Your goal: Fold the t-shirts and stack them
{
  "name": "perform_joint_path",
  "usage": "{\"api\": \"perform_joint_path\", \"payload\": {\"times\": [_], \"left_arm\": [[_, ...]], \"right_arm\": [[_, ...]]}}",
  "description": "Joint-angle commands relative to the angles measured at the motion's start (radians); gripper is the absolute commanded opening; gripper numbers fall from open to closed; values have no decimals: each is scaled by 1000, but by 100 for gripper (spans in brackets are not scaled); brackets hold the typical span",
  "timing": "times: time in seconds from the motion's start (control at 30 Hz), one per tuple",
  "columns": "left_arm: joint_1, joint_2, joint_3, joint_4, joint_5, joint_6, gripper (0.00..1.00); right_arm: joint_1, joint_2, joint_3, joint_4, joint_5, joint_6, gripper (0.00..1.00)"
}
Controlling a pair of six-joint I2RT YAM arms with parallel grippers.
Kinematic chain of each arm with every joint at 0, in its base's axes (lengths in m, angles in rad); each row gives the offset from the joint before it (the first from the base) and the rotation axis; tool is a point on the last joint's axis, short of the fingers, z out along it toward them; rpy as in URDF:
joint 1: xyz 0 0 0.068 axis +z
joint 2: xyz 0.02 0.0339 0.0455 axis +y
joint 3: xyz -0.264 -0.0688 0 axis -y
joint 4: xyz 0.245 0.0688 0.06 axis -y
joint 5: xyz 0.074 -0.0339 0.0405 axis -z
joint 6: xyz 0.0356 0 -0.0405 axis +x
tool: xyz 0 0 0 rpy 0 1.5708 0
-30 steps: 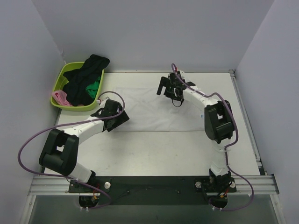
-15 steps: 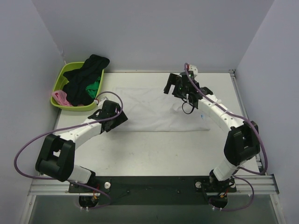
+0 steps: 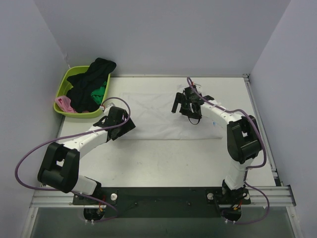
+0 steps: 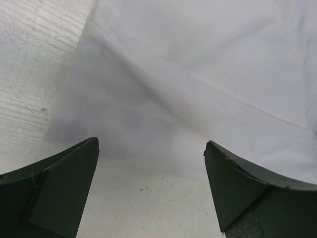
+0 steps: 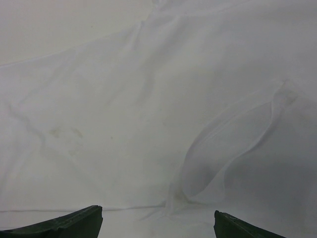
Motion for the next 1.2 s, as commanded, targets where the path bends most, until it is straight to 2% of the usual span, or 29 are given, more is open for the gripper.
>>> {"api": "perform_joint_path", "payload": {"times": [0.0,0.67,1.17], "left_arm": [[9,-7,20,3,-11,12,97],[15,31,17,15,-12,11,97],[27,60,11,26,-12,17,98]], "right_arm": [[4,17,40,-44,-15,21,96],[-10,131,70,-34,-30,21,96],[-16,267,217,-18,-50,23,96]]}}
